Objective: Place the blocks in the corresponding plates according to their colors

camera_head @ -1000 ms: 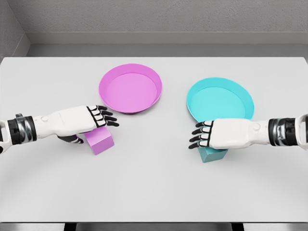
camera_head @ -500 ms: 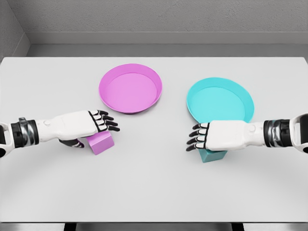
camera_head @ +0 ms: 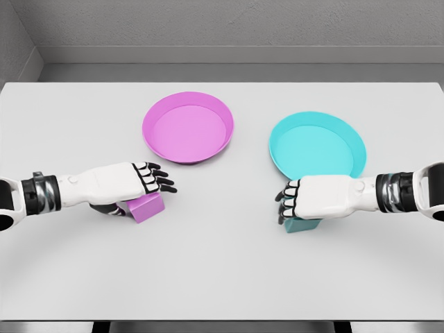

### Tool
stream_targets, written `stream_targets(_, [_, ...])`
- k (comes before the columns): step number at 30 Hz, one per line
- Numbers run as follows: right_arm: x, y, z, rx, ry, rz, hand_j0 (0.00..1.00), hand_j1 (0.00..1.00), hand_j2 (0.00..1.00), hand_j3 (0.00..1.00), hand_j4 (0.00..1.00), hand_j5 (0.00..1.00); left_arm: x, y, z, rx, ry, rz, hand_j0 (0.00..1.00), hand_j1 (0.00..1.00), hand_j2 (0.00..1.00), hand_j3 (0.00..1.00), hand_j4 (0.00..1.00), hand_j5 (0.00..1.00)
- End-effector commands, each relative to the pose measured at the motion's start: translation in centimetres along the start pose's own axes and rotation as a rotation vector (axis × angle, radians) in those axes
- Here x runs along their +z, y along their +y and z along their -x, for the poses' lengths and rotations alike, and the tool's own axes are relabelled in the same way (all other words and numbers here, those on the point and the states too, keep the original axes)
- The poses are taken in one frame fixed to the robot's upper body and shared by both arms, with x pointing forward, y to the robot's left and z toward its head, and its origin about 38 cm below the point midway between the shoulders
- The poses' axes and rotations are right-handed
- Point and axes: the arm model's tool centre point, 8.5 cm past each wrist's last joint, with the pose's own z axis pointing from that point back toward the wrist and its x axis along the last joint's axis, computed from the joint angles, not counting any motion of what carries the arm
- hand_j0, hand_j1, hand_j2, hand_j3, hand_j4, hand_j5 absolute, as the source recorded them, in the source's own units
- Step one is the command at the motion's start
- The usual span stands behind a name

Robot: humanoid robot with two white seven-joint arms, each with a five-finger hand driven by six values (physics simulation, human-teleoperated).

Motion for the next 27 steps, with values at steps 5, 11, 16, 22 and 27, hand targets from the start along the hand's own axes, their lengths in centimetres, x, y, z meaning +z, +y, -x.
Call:
stream_targets(5, [-0.6, -0.3, -0.2, -0.003, -0.013, 0.011, 0.59, 0.59, 0.59, 0.59, 0.59, 0.59, 0.0, -0.1, -0.1, 0.005, -0.003, 0.020, 0.74, 0.74, 0.74, 0.74, 0.74, 0.74])
stream_targets(11, [-0.5, -0.8, 0.1, 0.000, -0.007, 0.026, 0.59, 0.59, 0.59, 0.59, 0.59, 0.59, 0.0, -0.3, -0.1, 0.009, -0.005, 0.040, 0.58, 0.58, 0.58, 0.58, 0.58, 0.58])
stream_targets(16, [-0.3, -1.7, 0.4, 0.014, -0.001, 0.044, 0.59, 0.59, 0.59, 0.59, 0.59, 0.59, 0.0, 0.2, 0.1, 0.006, -0.003, 0.031, 0.58, 0.58, 0.58, 0.58, 0.58, 0.58])
stream_targets(22, [0.3, -2.9, 1.1, 0.036, 0.016, 0.063, 0.59, 0.59, 0.59, 0.59, 0.59, 0.59, 0.1, 1.1, 0.4, -0.009, 0.002, 0.019, 0.59, 0.59, 0.59, 0.59, 0.59, 0.59])
stream_targets(27, [0.5, -3.5, 1.5, 0.051, 0.029, 0.072, 0.59, 0.59, 0.59, 0.59, 0.59, 0.59, 0.2, 2.1, 0.9, -0.021, 0.008, 0.003, 0.60, 0.60, 0.60, 0.60, 0.60, 0.60])
